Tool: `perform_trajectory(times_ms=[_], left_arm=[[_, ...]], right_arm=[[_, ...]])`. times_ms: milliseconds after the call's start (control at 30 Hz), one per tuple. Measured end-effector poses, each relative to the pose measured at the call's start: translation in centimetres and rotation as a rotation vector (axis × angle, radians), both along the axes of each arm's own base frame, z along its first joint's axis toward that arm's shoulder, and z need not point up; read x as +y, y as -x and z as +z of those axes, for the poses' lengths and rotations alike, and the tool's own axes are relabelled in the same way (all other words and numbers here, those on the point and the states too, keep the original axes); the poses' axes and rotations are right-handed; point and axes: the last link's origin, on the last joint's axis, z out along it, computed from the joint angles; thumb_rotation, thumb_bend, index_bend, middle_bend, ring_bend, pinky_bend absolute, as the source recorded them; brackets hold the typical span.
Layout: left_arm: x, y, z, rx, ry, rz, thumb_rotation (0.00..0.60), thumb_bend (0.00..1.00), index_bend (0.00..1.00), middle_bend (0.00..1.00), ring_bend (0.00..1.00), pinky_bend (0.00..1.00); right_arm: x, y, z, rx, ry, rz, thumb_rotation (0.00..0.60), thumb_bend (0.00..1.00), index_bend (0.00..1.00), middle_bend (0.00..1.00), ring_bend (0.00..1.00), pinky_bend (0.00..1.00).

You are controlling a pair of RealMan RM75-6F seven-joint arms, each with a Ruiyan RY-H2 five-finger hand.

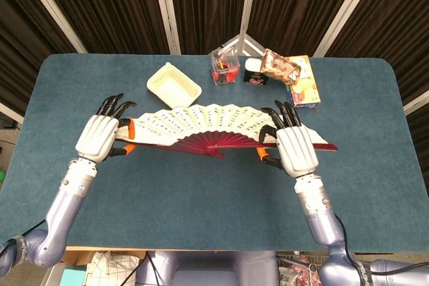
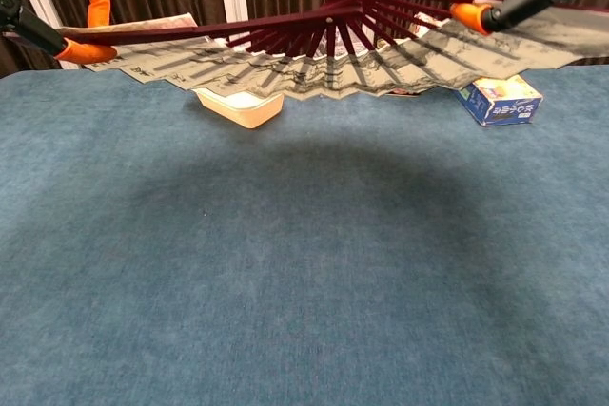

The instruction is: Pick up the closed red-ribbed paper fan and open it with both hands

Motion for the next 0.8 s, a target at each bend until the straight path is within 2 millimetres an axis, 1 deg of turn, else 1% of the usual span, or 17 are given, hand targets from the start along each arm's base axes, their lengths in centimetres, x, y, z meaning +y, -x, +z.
perform_trajectory(times_ms=[333,567,800], left_arm=[[-0.4,-0.4,-1.1,0.008,0.020,-0.013,0.600,0.45,0.73,0.17,0.00,0.00],[-0.9,-0.4,-2.3,0.018,0.041,-0.014,0.600,0.45,0.73,0.17,0.00,0.00],[-1.0,-0.3,-3.3,0.027,0.048,-0.014,0.600,0.45,0.73,0.17,0.00,0.00]], right_arm=[[0.7,2.1,-0.5,0.027,-0.012,-0.021,0.600,0.47,0.76,0.22,0.00,0.00],[1.3,3.9,-0.7,0.050,-0.018,-0.043,0.600,0.47,0.76,0.22,0.00,0.00],[1.4,5.3,-0.9,0.058,-0.018,-0.056,0.600,0.47,0.76,0.22,0.00,0.00]])
